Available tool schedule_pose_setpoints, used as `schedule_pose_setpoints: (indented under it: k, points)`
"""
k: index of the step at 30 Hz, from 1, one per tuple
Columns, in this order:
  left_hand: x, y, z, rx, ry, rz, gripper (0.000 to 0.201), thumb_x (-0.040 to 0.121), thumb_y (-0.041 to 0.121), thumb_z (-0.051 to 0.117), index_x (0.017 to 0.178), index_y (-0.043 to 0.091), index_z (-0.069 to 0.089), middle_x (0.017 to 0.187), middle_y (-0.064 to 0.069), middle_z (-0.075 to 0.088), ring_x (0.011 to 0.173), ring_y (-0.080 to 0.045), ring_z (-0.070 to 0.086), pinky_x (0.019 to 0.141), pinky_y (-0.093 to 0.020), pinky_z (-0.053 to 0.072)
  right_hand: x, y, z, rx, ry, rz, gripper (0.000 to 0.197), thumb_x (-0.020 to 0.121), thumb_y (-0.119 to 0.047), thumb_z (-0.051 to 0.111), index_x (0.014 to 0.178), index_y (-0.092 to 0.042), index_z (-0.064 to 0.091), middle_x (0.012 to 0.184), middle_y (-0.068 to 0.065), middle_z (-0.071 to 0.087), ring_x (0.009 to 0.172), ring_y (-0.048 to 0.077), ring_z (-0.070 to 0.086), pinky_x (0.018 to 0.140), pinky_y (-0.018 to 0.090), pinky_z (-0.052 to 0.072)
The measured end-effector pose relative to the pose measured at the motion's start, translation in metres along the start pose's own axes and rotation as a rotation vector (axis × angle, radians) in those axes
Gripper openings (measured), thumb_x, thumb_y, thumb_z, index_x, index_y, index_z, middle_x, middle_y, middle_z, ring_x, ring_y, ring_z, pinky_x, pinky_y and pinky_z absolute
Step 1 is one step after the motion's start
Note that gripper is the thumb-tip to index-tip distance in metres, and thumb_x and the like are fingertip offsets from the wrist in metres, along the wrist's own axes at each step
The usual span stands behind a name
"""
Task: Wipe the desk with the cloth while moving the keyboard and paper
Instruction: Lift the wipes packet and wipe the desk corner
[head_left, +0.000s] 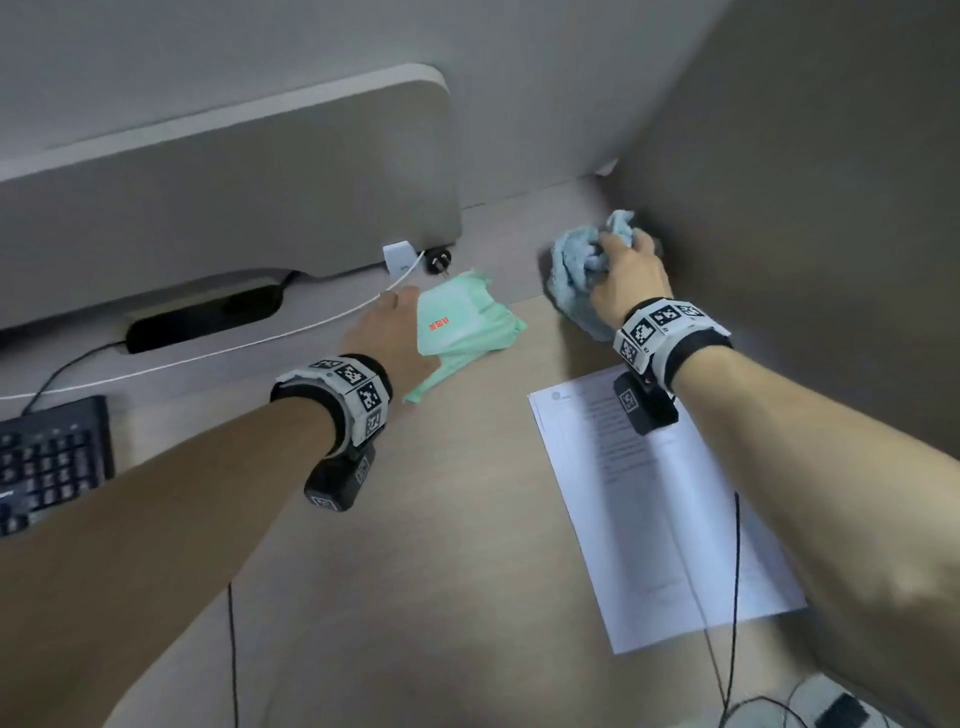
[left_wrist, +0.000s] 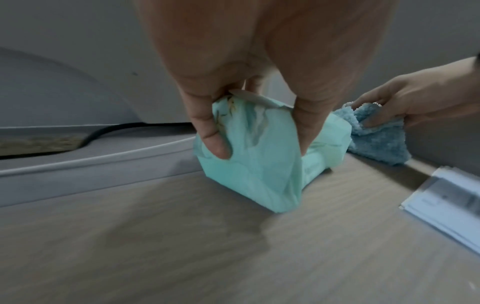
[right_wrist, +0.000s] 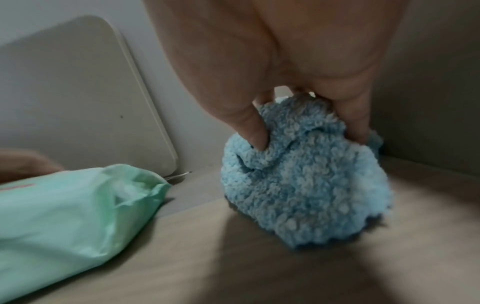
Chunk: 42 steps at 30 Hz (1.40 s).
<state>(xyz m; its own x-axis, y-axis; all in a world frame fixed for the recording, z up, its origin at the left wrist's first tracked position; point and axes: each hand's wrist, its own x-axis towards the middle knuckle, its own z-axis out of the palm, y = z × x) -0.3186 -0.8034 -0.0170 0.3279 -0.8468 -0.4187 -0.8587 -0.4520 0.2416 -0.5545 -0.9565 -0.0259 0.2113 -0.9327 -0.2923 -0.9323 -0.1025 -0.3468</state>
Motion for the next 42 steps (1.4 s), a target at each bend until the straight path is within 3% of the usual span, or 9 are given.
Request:
schedule_pose_setpoints:
  k: [4,7,10,18,23,26,31,36,42]
  points:
    - [-0.014,-0.033,-0.002,-0.015,0.008,-0.062,0.073,0.074,0.028,0.073,0.135,0.015,0.036,0.126,-0.011,0.047,0.117,-0.033,0.047,0.088,-0.042,0.043,0.002,-0.033,0.037,-0.027,-0.004,-0.062,0.065,0.085,-0.009,0.055,0.145,-0.026,0.036,0.153,0.024,0.025,0.127,0.046,0.043,0.104,0.049,0.042]
    - [-0.019,-0.048,-0.007,0.007,0.006,-0.086,0.068,0.074,0.026,0.073,0.132,0.014,0.038,0.121,-0.011,0.048,0.112,-0.032,0.048,0.08,-0.039,0.04,-0.021,-0.062,0.082,-0.053,-0.068,-0.362,0.07,0.077,-0.005,0.063,0.142,-0.017,0.038,0.151,0.024,0.028,0.119,0.048,0.047,0.1,0.05,0.045]
    - [-0.022,-0.059,-0.011,0.024,0.006,-0.106,0.068,0.074,0.027,0.073,0.131,0.016,0.037,0.119,-0.009,0.048,0.11,-0.031,0.049,0.078,-0.039,0.04,-0.031,-0.056,0.093,-0.287,-0.168,-0.536,0.07,0.083,-0.015,0.066,0.147,-0.015,0.037,0.156,0.015,0.028,0.134,0.048,0.035,0.11,0.052,0.036]
    - [-0.025,-0.071,-0.014,0.034,0.004,-0.13,0.071,0.075,0.029,0.073,0.134,0.015,0.036,0.122,-0.011,0.048,0.111,-0.033,0.05,0.083,-0.042,0.042,0.062,-0.001,0.039,-0.333,-0.015,-0.07,0.063,0.089,-0.029,0.059,0.144,-0.009,0.036,0.145,0.016,0.041,0.127,0.043,0.043,0.102,0.047,0.045]
    - [-0.024,-0.072,-0.011,0.012,-0.004,-0.153,0.076,0.074,0.03,0.074,0.136,0.015,0.033,0.125,-0.011,0.048,0.114,-0.033,0.049,0.088,-0.045,0.044,0.023,-0.082,0.072,-0.321,-0.136,-0.346,0.053,0.086,-0.015,0.057,0.137,-0.016,0.046,0.139,0.012,0.05,0.119,0.04,0.052,0.1,0.051,0.045]
    - [-0.022,-0.071,-0.011,0.018,-0.008,-0.156,0.075,0.073,0.029,0.075,0.135,0.014,0.034,0.124,-0.011,0.049,0.113,-0.033,0.05,0.089,-0.046,0.046,-0.009,-0.076,0.08,-0.31,-0.129,-0.555,0.057,0.081,-0.013,0.063,0.137,-0.018,0.05,0.139,0.009,0.052,0.121,0.038,0.049,0.101,0.047,0.044]
    - [-0.021,-0.068,-0.009,0.044,0.009,-0.171,0.072,0.074,0.027,0.074,0.132,0.012,0.035,0.123,-0.013,0.049,0.111,-0.035,0.052,0.086,-0.045,0.046,0.037,0.0,0.047,-0.275,-0.04,-0.266,0.052,0.085,-0.033,0.065,0.134,-0.019,0.05,0.147,0.009,0.042,0.125,0.039,0.048,0.099,0.043,0.047]
    - [-0.022,-0.07,-0.004,0.032,0.017,-0.173,0.074,0.075,0.026,0.074,0.135,0.011,0.033,0.126,-0.013,0.047,0.113,-0.035,0.05,0.088,-0.045,0.045,0.053,-0.033,0.047,-0.332,-0.047,-0.097,0.058,0.086,-0.031,0.056,0.136,-0.003,0.047,0.145,0.015,0.043,0.127,0.04,0.048,0.101,0.048,0.047]
    - [-0.022,-0.069,-0.001,0.043,0.029,-0.192,0.075,0.074,0.026,0.074,0.135,0.014,0.032,0.125,-0.012,0.047,0.113,-0.035,0.048,0.084,-0.046,0.046,-0.043,-0.068,0.076,-0.338,-0.276,-0.466,0.069,0.077,-0.022,0.059,0.143,-0.011,0.04,0.148,0.011,0.039,0.139,0.039,0.028,0.114,0.05,0.032]
